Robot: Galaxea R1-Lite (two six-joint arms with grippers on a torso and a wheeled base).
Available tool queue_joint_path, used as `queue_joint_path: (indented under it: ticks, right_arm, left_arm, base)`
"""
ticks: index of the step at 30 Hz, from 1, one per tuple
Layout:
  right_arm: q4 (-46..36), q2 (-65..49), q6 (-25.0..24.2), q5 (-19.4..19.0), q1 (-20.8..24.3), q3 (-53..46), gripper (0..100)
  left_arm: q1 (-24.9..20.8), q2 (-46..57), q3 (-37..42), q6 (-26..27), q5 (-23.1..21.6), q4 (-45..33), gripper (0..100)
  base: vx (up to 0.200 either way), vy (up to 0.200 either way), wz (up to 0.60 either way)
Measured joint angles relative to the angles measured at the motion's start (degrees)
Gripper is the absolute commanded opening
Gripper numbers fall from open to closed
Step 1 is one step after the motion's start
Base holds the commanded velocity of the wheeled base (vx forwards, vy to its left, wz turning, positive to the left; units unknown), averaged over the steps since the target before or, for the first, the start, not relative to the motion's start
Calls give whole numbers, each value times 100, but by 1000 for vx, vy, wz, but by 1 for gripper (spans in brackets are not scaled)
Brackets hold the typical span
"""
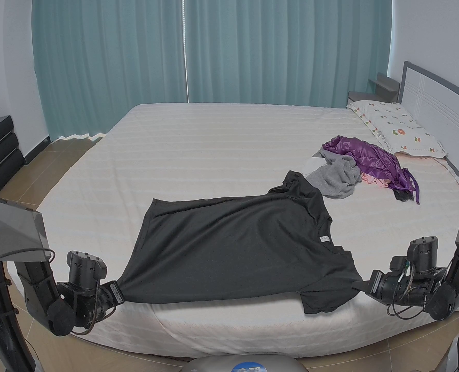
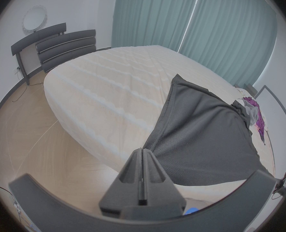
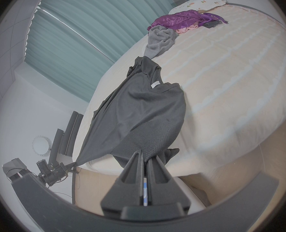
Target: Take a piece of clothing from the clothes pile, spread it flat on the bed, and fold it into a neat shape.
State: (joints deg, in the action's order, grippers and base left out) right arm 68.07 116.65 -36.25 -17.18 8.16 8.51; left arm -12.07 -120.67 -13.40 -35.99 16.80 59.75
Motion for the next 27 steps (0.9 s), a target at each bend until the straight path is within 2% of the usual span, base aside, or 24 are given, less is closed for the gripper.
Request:
queue_joint_path:
  ticks: [5,9,10,15,27]
  right_arm:
    - [-20,-116,177,5,18,-330,0]
    - [-17,-12,577,10,16,-503,0]
    - [-15,30,638,10,11,-529,100]
    - [108,380,752,24,0,-568,100]
    - [1248,1441,724,73,-177,-190,100]
  left_arm:
    - [-101,-2,135,51,4,-55,0]
    - [-135,-13,169,93,4,-165,0]
    - [-135,-18,172,96,4,-169,0]
    - [-146,-50,179,101,2,-183,0]
    - [-151,-171,161,104,-2,-152,0]
  base:
    - [0,0,0]
    - [0,0,0]
    - [0,0,0]
    - [0,0,0]
    - [0,0,0]
